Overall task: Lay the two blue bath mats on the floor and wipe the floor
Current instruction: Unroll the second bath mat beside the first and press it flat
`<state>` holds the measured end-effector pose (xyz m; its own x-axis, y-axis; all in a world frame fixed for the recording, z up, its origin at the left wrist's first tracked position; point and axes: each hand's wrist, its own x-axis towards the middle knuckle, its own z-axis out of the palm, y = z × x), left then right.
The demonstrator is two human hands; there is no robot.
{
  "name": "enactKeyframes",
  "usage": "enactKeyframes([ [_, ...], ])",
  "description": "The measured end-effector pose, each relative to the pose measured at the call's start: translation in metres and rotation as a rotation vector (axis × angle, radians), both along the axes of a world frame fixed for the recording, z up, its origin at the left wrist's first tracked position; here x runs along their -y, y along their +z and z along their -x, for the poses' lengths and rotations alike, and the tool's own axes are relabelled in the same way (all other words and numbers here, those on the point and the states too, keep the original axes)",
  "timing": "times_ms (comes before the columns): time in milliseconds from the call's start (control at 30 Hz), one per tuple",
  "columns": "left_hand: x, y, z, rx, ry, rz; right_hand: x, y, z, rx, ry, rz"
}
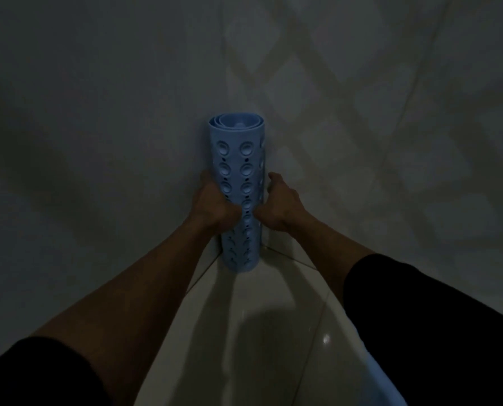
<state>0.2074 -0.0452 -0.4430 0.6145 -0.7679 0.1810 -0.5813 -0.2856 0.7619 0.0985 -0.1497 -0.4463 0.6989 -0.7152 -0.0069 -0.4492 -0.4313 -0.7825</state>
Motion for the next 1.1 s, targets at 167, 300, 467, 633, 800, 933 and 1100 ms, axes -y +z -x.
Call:
enactKeyframes([
  [167,0.015,-0.010,-0.007,-0.096,-0.053,0.238,0.015,-0.012,-0.019,-0.004,-0.013,-0.068],
  [300,0.018,-0.010,0.002,-0.276,-0.019,0.330,0.019,-0.014,-0.018,0.019,-0.007,-0.114],
  [467,0.009,-0.005,0.020,-0.355,0.001,0.321,0.019,-0.003,0.012,-0.025,0.058,-0.083],
  [633,0.012,0.016,0.052,-0.415,-0.099,0.365,0.018,0.036,0.066,-0.019,0.058,-0.236],
  [800,0.016,0.029,0.113,-0.503,-0.200,0.432,0.010,0.064,0.133,-0.134,-0.016,-0.284],
  [933,0.028,0.027,0.164,-0.670,-0.278,0.407,0.006,0.077,0.195,-0.238,-0.189,-0.337],
  [1100,0.043,0.022,0.229,-0.877,-0.302,0.348,0.002,0.078,0.266,-0.237,-0.336,-0.427],
])
